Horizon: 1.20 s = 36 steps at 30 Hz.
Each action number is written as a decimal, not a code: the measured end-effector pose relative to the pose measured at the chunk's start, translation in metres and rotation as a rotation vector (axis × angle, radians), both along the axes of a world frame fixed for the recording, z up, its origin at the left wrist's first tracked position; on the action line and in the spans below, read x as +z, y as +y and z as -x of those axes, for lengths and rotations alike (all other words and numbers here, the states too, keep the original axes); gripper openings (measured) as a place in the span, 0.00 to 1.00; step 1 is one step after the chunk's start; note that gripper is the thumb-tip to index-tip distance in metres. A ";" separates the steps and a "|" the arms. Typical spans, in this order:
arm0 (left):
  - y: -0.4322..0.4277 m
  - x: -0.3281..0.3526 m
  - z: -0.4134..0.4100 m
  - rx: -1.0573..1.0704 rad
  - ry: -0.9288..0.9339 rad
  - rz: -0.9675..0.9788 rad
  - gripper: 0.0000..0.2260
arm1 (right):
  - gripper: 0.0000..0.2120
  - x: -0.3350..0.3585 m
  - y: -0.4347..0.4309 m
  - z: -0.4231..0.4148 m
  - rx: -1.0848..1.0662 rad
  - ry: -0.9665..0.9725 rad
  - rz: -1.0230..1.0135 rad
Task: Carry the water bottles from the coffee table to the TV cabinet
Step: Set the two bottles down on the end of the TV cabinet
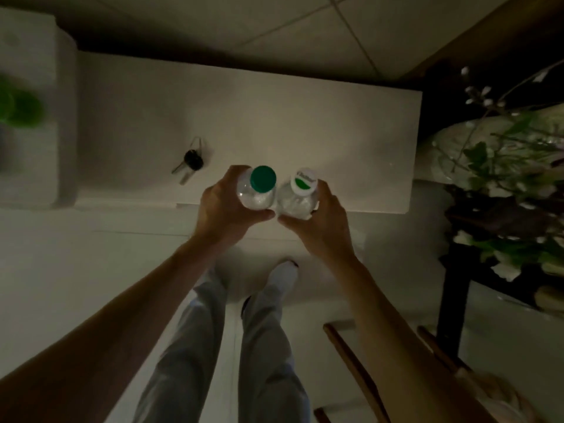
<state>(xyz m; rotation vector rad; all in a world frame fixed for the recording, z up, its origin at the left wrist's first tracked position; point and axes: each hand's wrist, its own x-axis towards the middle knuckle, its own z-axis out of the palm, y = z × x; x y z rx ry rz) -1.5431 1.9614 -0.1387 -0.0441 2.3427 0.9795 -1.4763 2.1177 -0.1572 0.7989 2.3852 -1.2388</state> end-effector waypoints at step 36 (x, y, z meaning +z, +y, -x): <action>0.038 -0.071 0.053 -0.139 0.011 -0.020 0.38 | 0.38 -0.075 0.040 0.037 -0.384 0.041 0.023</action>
